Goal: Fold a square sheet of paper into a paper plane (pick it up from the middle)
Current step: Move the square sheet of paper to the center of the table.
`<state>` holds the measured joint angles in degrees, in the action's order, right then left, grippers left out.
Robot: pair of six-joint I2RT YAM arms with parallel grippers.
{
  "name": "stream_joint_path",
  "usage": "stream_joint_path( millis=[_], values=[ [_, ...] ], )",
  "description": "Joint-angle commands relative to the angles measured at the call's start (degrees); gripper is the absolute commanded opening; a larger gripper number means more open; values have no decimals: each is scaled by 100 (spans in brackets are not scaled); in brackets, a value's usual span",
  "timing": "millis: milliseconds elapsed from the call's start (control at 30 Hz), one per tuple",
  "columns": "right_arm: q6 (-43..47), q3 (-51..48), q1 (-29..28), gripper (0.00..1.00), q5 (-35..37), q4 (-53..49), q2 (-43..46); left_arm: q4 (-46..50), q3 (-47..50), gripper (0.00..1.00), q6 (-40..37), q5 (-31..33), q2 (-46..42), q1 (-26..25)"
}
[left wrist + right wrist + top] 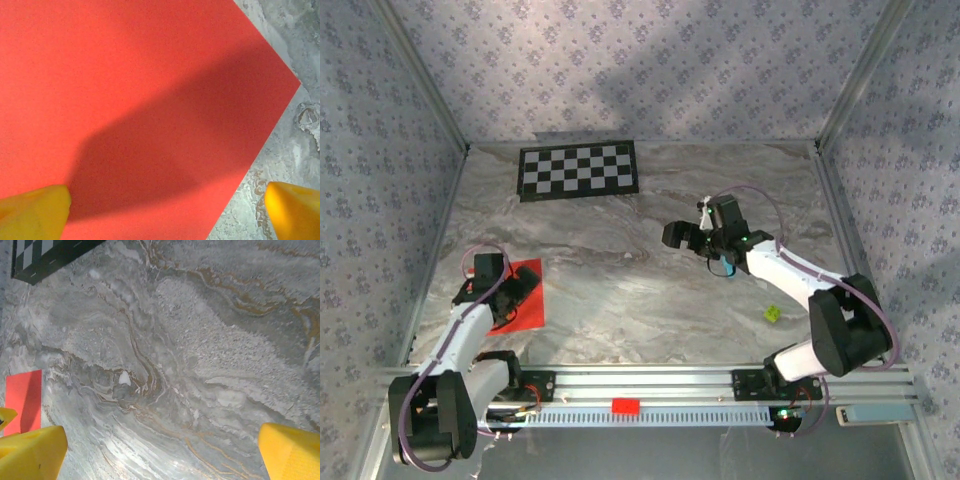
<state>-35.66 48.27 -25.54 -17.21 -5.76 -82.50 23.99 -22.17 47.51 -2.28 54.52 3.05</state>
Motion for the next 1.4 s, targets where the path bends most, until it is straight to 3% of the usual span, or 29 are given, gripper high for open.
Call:
stream_joint_path(
  millis=[0,167,300,467,767,967,1200,1367],
  values=[
    [-320,149,-124,100,226,23,-111,0,128,100,261,-430,20,8],
    [-523,93,-199,100,354,55,-129,-353,358,100,603,-802,75,-149],
    [-591,39,-223,100,421,64,-131,-624,329,100,983,-895,201,-557],
    [-599,11,-212,100,468,22,-150,-1101,46,100,1471,-529,705,-1478],
    [-863,-159,-56,99,627,-158,-78,-1242,-1485,99,1984,8,2790,-3333],
    [-1074,-441,183,100,671,-204,120,-1302,-2409,100,2709,224,3813,-4215],
    [-1046,-566,416,100,627,-264,331,-1186,-2847,100,3309,366,4103,-4638],
    [-957,-545,470,100,546,-230,400,-1060,-2960,100,2924,719,3668,-4665]
  ],
)
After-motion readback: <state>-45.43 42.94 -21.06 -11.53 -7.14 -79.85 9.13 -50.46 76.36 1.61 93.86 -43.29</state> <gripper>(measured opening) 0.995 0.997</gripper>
